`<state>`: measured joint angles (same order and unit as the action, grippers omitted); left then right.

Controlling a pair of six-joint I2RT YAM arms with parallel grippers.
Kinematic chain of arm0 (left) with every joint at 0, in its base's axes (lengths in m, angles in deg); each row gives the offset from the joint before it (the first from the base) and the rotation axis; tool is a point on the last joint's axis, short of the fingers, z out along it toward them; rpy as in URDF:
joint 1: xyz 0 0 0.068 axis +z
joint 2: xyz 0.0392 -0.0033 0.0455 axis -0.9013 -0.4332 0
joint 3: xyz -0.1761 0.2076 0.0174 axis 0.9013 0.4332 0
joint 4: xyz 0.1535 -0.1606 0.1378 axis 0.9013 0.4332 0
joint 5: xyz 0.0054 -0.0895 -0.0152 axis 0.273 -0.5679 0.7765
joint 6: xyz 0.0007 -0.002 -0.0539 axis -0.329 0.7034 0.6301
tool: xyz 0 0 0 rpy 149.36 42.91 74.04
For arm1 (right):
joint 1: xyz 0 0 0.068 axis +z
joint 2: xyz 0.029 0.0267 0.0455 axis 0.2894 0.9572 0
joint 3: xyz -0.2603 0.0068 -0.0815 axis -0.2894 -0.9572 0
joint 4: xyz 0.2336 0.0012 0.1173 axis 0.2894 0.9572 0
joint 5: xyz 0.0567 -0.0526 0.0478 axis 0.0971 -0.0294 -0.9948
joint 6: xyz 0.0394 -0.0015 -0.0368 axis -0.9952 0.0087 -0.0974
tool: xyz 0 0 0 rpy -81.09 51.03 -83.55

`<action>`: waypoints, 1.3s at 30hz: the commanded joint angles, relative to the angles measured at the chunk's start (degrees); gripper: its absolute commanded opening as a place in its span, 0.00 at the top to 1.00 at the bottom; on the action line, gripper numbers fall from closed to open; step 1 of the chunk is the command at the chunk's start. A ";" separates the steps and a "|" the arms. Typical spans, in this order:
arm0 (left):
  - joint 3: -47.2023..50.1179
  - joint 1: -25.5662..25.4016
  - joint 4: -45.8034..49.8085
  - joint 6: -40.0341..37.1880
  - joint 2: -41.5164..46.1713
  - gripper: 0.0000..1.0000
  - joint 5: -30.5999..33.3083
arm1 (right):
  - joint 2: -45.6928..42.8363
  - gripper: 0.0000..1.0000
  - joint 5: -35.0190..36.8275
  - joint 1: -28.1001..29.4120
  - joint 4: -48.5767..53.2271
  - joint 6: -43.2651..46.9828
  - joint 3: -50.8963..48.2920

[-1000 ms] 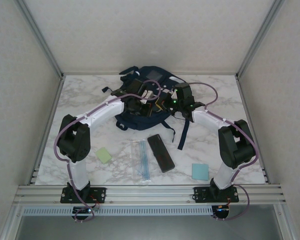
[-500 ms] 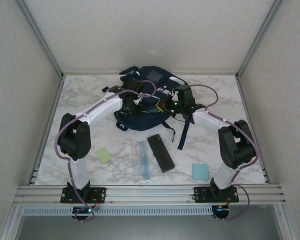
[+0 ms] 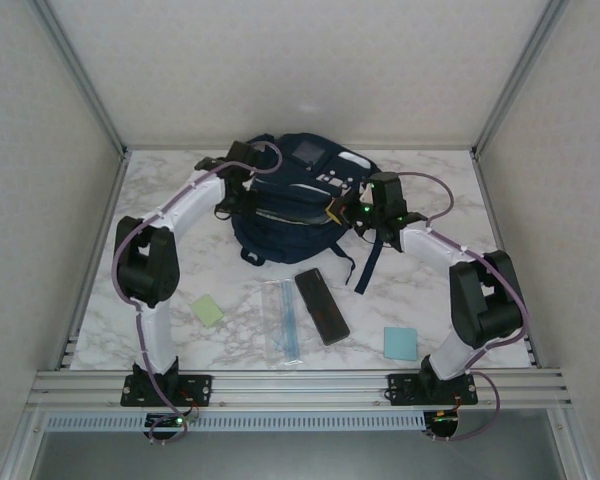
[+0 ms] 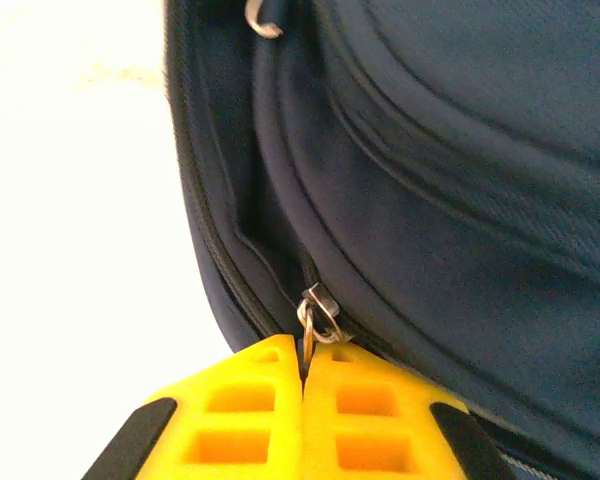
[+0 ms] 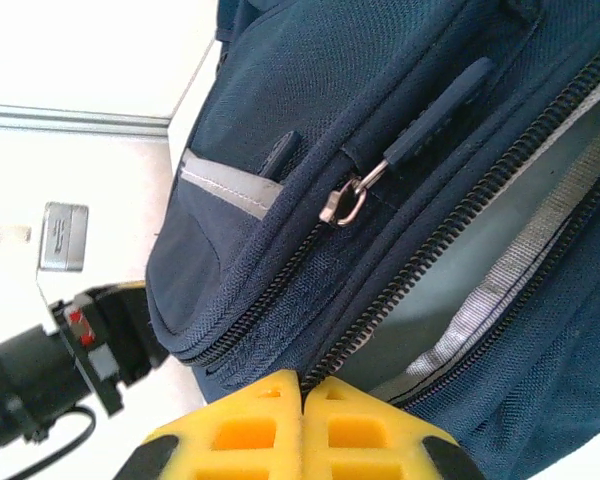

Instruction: Pack books, pencil case, and school supplies into a backpack

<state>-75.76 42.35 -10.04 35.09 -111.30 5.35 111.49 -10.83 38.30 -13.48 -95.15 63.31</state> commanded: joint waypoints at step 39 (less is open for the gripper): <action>3.72 -12.55 -17.15 20.03 11.96 1.00 -28.16 | -20.28 0.01 -5.91 -4.84 11.90 -14.82 -10.36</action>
<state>-68.33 31.25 -20.03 53.54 -99.37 -19.72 90.12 -15.79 32.00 2.96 -101.99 55.48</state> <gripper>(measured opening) 0.049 0.988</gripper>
